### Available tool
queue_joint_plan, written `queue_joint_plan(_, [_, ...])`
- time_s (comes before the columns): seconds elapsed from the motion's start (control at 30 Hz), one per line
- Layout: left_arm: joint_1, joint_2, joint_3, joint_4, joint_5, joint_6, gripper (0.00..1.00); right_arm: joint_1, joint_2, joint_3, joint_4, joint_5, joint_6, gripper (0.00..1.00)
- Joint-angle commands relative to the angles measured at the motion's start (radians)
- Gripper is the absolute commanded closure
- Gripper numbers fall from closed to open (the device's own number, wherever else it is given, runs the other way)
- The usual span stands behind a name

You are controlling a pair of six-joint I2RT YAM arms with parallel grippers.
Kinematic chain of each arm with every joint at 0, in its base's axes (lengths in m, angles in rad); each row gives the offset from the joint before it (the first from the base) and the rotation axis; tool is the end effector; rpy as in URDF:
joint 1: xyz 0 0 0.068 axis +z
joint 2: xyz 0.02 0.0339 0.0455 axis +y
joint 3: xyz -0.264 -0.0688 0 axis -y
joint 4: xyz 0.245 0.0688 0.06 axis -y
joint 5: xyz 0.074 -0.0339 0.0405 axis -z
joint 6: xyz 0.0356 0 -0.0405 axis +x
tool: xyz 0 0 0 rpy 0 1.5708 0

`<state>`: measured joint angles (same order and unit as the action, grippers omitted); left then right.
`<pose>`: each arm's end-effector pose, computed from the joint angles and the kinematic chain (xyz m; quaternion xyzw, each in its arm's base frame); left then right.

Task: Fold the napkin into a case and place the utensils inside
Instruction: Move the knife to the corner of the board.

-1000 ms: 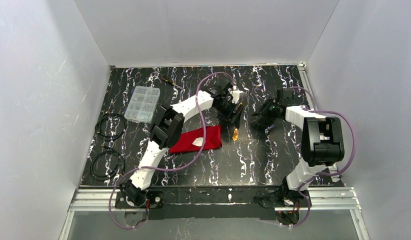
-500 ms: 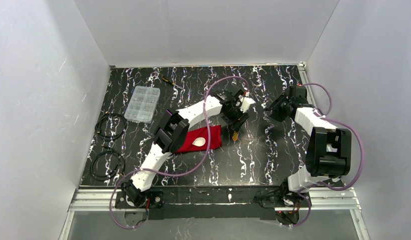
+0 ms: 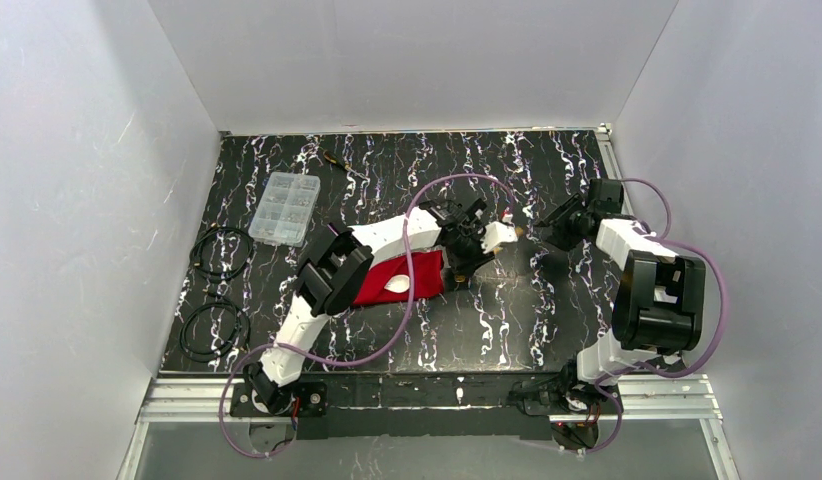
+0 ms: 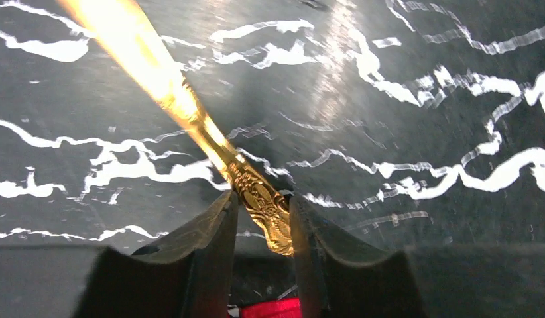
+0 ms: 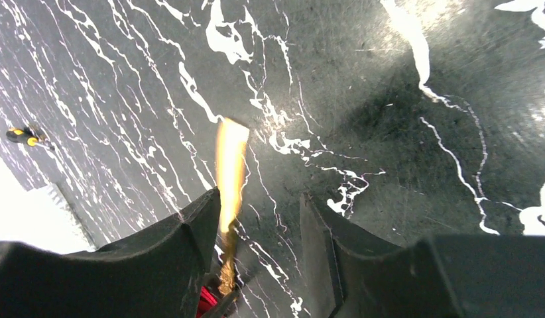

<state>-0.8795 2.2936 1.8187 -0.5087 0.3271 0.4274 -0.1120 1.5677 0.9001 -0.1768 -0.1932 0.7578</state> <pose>0.3097 -0.3922 0.1632 0.6116 0.7212 -0.2159 0.2433 0.3198 -0.0291 0.1915 0.3609 0.8582 0.1977 0.3067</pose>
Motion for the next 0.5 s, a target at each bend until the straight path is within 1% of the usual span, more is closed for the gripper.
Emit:
queue_joint_plan(0.0, [-0.032, 0.017, -0.184, -0.171, 0.113, 0.176, 0.74, 0.003, 0.029, -0.01, 0.038, -0.053, 0.005, 0.44])
queue_joint_plan(0.07, [-0.031, 0.016, -0.187, -0.176, 0.101, 0.19, 0.81, 0.007, 0.029, -0.024, 0.049, -0.056, 0.004, 0.44])
queue_joint_plan(0.3, [-0.033, 0.046, -0.149, -0.169, 0.122, 0.142, 0.83, 0.016, 0.006, -0.037, -0.014, -0.036, -0.034, 0.44])
queue_joint_plan(0.33, [-0.031, 0.05, -0.146, -0.163, 0.118, 0.139, 0.86, 0.016, -0.005, -0.039, -0.027, -0.032, -0.037, 0.44])
queue_joint_plan(0.37, [-0.033, 0.054, -0.144, -0.155, 0.108, 0.135, 0.97, 0.015, -0.018, -0.043, -0.036, -0.028, -0.04, 0.44])
queue_joint_plan(0.4, [-0.031, 0.056, -0.143, -0.145, 0.095, 0.127, 1.0, 0.015, -0.031, -0.046, -0.048, -0.023, -0.044, 0.44])
queue_joint_plan(0.47, [-0.03, 0.055, -0.137, -0.139, 0.086, 0.118, 1.0, 0.016, -0.059, -0.049, -0.085, -0.019, -0.057, 0.44])
